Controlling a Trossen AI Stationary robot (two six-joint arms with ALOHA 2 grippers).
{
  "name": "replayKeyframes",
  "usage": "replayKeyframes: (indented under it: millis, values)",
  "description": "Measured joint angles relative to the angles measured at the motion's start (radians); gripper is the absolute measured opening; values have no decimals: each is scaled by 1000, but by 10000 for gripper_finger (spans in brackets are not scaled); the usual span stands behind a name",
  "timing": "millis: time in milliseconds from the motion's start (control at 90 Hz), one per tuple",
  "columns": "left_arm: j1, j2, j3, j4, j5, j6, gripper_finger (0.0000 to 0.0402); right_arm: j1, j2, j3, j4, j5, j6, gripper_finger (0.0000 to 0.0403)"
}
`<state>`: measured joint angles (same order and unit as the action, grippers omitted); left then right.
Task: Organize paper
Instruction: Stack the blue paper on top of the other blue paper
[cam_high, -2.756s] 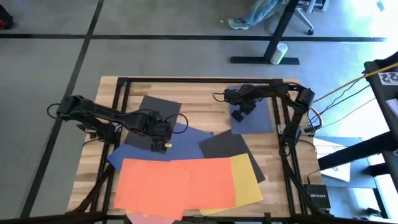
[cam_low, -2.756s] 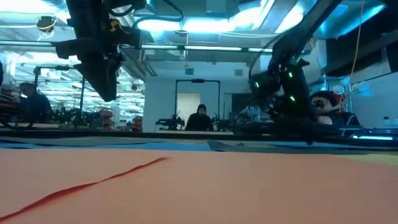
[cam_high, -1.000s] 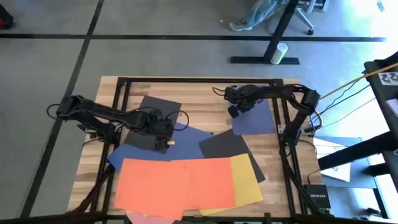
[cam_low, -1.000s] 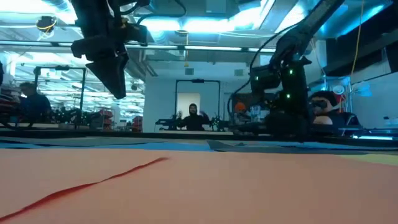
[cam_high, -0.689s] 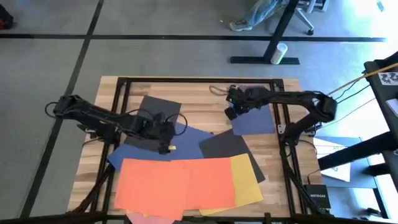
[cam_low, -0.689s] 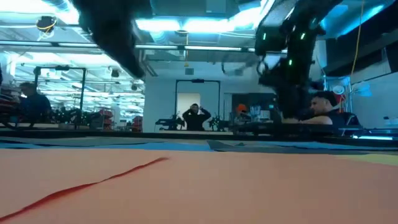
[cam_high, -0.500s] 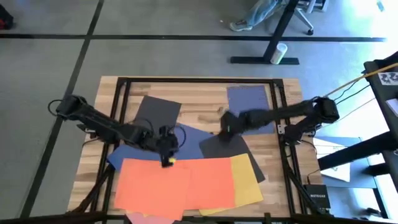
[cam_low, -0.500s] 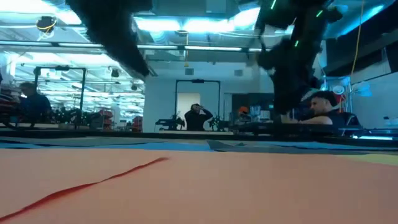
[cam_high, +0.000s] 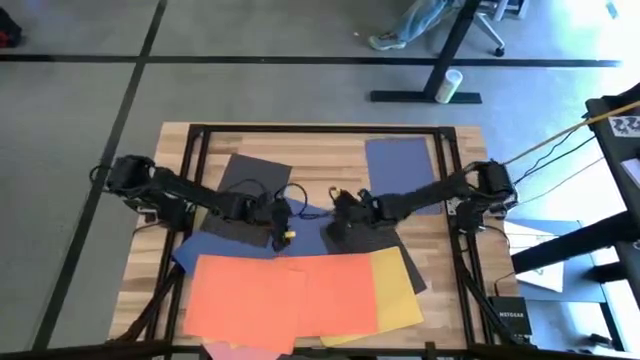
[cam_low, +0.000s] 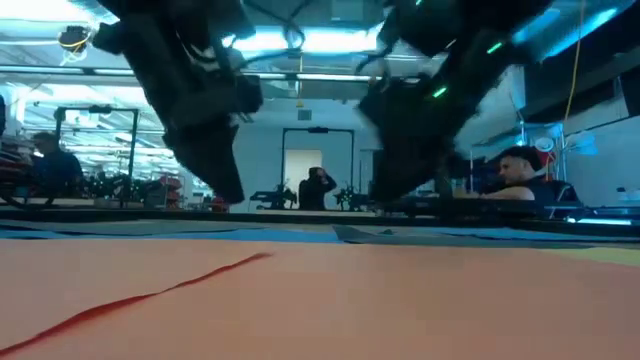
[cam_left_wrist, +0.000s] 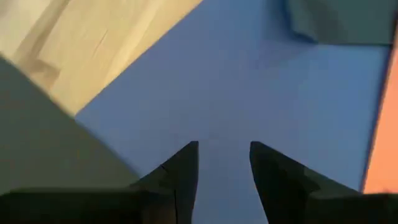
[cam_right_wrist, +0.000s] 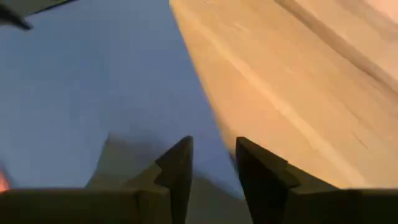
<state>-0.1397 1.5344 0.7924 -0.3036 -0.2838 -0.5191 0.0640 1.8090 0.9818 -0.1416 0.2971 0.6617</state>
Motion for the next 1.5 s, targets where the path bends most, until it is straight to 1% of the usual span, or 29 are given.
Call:
replayKeyframes:
  millis: [56, 144, 233, 311, 378, 500, 567, 689, 778, 933, 1089, 1200, 1389, 1500]
  values:
    - [-5, -4, -1, -17, 2, -5, 129, -25, 33, 22, 57, -53, -35, 109]
    - [-24, -10, 0, -12, 3, -23, 129, -56, 85, 77, 78, -114, -76, 98]
    - [-47, -12, 0, -4, 2, -36, 129, -80, 136, 134, 51, -128, -129, 87]
    - [-65, -12, 0, -6, -11, -52, 129, -95, 167, 185, -37, -133, -169, 85]
    - [-75, -12, -1, -12, -18, -61, 129, -107, 174, 222, -133, -121, -198, 92]
    - [-89, -12, -1, -25, -37, -79, 129, -124, 173, 259, -259, -83, -223, 120]
    - [-96, -12, -1, -33, -51, -84, 129, -133, 173, 269, -306, -92, -224, 138]
    - [-110, -12, -1, -41, -53, -86, 129, -133, 173, 251, -296, -195, -224, 156]
    - [-117, -12, 0, -84, -53, -81, 129, -129, 172, 242, -288, -222, -220, 156]
    - [-124, -46, 0, -168, -55, -112, 129, -117, 172, 240, -272, -231, -214, 148]
    - [-148, -91, 0, -167, -54, -124, 129, -117, 172, 239, -236, -278, -212, 148]
    - [-151, -83, 0, -168, -57, -131, 129, -113, 173, 239, -216, -307, -198, 147]
    - [-155, -53, 0, -176, -65, -138, 129, -100, 173, 239, -197, -309, -193, 146]
    - [-155, -50, 0, -174, -80, -140, 129, -101, 174, 239, -197, -310, -188, 128]
